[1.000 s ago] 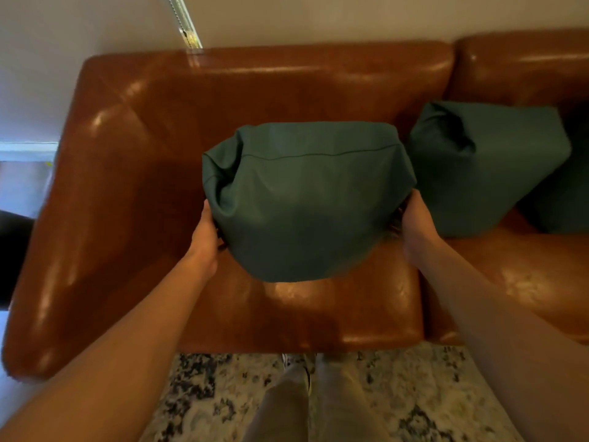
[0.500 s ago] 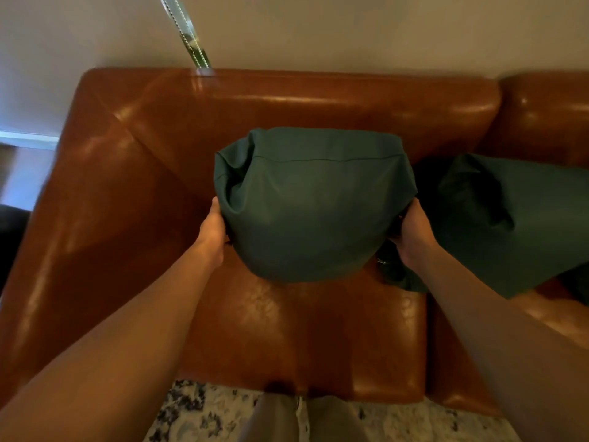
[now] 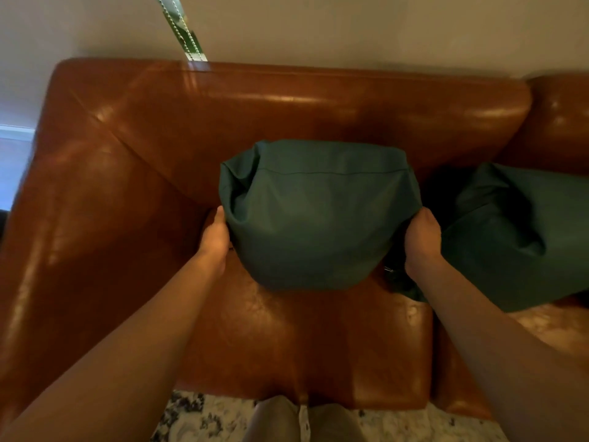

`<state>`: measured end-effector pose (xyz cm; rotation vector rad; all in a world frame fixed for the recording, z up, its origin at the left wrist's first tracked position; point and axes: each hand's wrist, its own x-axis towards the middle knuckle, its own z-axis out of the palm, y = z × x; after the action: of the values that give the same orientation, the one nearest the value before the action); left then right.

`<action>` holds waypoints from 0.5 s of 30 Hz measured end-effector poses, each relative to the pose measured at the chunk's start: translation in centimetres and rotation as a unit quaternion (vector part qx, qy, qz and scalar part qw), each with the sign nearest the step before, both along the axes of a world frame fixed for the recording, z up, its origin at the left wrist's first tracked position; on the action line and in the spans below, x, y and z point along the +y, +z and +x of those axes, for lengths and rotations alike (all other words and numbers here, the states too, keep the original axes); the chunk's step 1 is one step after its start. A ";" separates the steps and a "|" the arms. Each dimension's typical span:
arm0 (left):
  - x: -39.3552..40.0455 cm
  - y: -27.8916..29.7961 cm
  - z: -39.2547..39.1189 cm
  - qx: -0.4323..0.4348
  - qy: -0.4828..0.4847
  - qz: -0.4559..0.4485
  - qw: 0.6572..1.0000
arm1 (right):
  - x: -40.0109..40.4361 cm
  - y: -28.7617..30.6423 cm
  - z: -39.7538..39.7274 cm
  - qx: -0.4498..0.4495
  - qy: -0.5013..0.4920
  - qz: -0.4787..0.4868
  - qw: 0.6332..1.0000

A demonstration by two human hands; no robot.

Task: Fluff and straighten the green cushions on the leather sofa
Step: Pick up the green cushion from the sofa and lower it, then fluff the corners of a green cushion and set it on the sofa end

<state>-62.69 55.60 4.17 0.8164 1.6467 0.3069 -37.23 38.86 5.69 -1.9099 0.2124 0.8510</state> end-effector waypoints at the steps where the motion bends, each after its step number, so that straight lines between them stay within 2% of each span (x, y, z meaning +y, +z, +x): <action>1: 0.1 0.2 -0.4 0.001 -0.009 0.004 1.000 | 0.2 0.4 -0.2 -0.041 -0.020 -0.015 0.999; 5: -0.2 1.3 -2.5 0.013 -0.051 0.047 0.997 | 0.7 2.7 -1.9 -0.168 -0.062 -0.004 0.984; 7: -0.5 2.0 -3.2 0.006 -0.069 0.074 0.995 | 1.1 4.6 -3.2 -0.258 -0.036 0.022 0.965; 9: -0.8 2.6 -3.8 0.009 -0.105 0.101 0.989 | 2.1 6.8 -4.7 -0.328 0.033 0.054 0.943; 12: -1.3 3.5 -4.4 0.040 -0.136 0.153 0.978 | 5.0 9.4 -7.1 -0.356 0.196 0.082 0.910; 15: -1.8 4.5 -4.9 0.071 -0.160 0.204 0.963 | 8.6 10.1 -9.8 -0.392 0.373 0.064 0.839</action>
<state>-67.55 53.81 8.65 1.4269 1.5724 0.3706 -46.98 47.46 15.77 -2.0512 -1.1231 0.4536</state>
